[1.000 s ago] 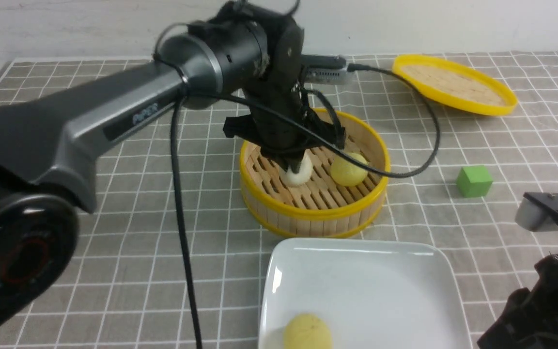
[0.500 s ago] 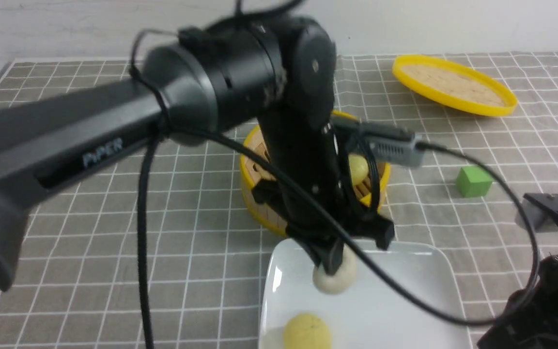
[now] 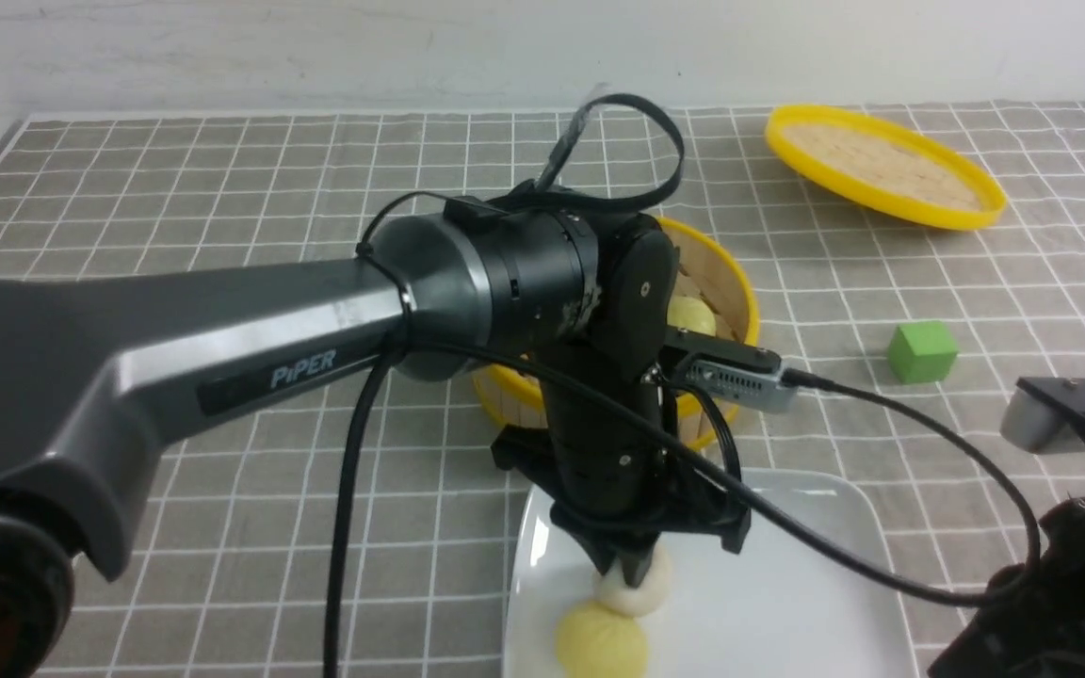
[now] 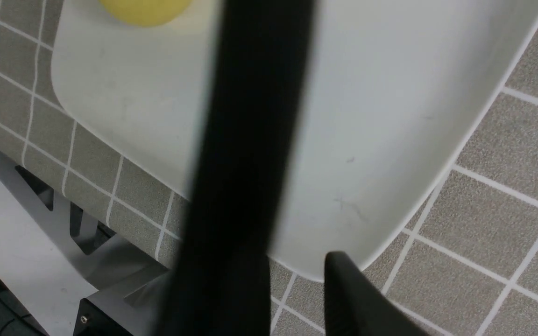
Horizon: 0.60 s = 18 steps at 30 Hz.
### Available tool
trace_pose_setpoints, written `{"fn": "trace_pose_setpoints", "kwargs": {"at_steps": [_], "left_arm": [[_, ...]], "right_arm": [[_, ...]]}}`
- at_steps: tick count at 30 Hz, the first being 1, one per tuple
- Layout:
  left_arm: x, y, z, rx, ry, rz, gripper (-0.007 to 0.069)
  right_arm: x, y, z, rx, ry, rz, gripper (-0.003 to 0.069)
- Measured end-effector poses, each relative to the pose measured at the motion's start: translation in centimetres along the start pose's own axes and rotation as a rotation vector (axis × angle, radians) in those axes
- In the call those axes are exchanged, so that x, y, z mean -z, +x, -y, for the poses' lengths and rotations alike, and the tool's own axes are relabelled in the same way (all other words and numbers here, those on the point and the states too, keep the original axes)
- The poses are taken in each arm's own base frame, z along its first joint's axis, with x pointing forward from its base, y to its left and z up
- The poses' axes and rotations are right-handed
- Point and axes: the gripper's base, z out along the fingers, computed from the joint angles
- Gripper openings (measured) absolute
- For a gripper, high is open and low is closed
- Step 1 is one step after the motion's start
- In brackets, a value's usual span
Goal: Put the steamed buns into the plate on the grey tablecloth.
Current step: 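Carry the bun from the bamboo steamer to the plate with the left gripper, then reach toward a bun in the bamboo steamer with the right gripper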
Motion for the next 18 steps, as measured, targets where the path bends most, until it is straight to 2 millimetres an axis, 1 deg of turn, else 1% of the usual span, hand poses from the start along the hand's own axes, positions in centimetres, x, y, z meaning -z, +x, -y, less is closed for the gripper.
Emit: {"fn": "trace_pose_setpoints", "kwargs": {"at_steps": [1,2,3,5,6,7,8,9,12,14,15,16,17,18], "left_arm": [[0.0,-0.1,0.0,-0.002,-0.004,0.008,0.0197],[0.0,-0.1,0.0,-0.001,-0.005,0.011,0.0212],[0.0,-0.2,-0.1,-0.003,-0.008,0.018,0.028],[0.5,-0.4,0.0,0.003,-0.013,0.036,0.0348],[0.8,-0.6,0.0,0.008,-0.017,0.048,0.037],[1.5,-0.9,0.0,0.009,-0.024,0.071,0.0393],[1.8,-1.0,0.0,0.006,-0.028,0.082,0.0398],[3.4,-1.6,0.0,0.007,-0.047,0.136,0.0423],[6.9,-2.6,-0.1,0.005,-0.1,0.257,0.0433],[9.6,-3.1,-0.2,0.008,-0.14,0.336,0.0417],[10.5,-3.2,-0.3,0.01,-0.165,0.357,0.0405],[12.0,-3.3,-0.5,0.013,-0.197,0.384,0.037],[12.4,-3.3,-0.6,0.013,-0.21,0.392,0.0363],[14.4,-3.3,-1.1,0.02,-0.267,0.423,0.0294]], "right_arm": [[0.0,0.0,0.0,0.001,-0.001,-0.001,0.0195],[0.0,0.0,0.0,0.001,-0.001,-0.002,0.0195],[0.0,0.0,0.0,0.001,-0.001,-0.002,0.0197],[0.0,0.0,0.0,0.001,-0.002,-0.004,0.0199],[0.0,0.0,0.0,0.002,-0.002,-0.005,0.0201],[0.0,0.0,-0.1,0.002,-0.002,-0.006,0.0202],[0.0,0.0,-0.1,0.002,-0.002,-0.006,0.0203],[0.0,0.1,-0.1,0.002,-0.003,-0.008,0.0204],[0.0,0.1,-0.1,0.002,-0.004,-0.01,0.0207],[0.0,0.1,-0.1,0.002,-0.005,-0.011,0.0207],[0.0,0.1,-0.1,0.001,-0.005,-0.01,0.0207],[0.0,0.1,-0.1,0.001,-0.006,-0.011,0.0207],[0.0,0.1,-0.1,0.001,-0.006,-0.011,0.0207],[0.0,0.1,-0.1,0.0,-0.01,-0.016,0.0207]]}}
